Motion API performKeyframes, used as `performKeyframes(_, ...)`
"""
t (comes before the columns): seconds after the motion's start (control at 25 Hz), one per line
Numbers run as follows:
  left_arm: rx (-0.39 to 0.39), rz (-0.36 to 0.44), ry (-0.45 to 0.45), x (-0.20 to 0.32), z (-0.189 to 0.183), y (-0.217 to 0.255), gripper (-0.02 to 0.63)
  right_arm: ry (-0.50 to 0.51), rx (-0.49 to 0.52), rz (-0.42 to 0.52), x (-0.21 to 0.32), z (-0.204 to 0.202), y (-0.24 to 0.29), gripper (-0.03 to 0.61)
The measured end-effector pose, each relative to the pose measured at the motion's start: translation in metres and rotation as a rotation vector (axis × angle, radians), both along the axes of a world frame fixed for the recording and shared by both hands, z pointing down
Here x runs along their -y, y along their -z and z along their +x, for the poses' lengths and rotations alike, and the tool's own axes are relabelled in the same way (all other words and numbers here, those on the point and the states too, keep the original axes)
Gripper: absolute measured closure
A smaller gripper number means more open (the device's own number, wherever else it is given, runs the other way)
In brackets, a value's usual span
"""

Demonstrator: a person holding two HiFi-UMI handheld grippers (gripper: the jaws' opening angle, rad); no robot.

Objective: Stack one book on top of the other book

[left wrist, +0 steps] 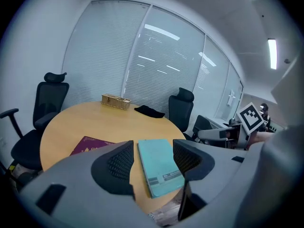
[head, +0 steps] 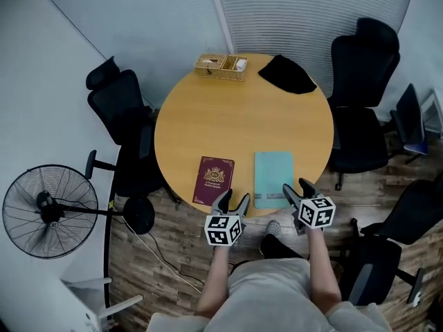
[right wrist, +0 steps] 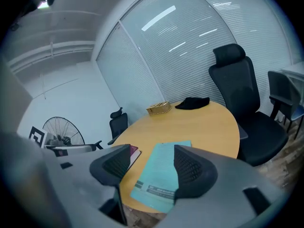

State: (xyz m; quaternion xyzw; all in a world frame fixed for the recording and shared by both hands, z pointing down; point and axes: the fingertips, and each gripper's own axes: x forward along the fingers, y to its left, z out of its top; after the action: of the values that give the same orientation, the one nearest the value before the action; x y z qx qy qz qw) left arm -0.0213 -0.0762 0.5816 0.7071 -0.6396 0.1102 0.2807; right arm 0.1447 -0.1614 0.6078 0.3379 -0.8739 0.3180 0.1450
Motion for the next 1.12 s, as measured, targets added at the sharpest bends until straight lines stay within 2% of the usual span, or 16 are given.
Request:
performKeyframes(0.24, -0.026, -0.063, -0.03, 0.049, 0.007, -0.034, 0.339, -0.018, -0.036, -0.053, 0.034, 0.003, -0.034, 0.304)
performKeyframes(0.52, -0.066, -0.152, -0.026, 0.082, 0.012, -0.079, 0.339, -0.006, -0.082, -0.121, 0.055, 0.005, -0.073, 0.304)
performKeyframes(1.12, -0.087, -0.286, -0.048, 0.099, 0.022, -0.141, 0.339, 0.008, -0.101, -0.197, 0.065, -0.004, -0.119, 0.302)
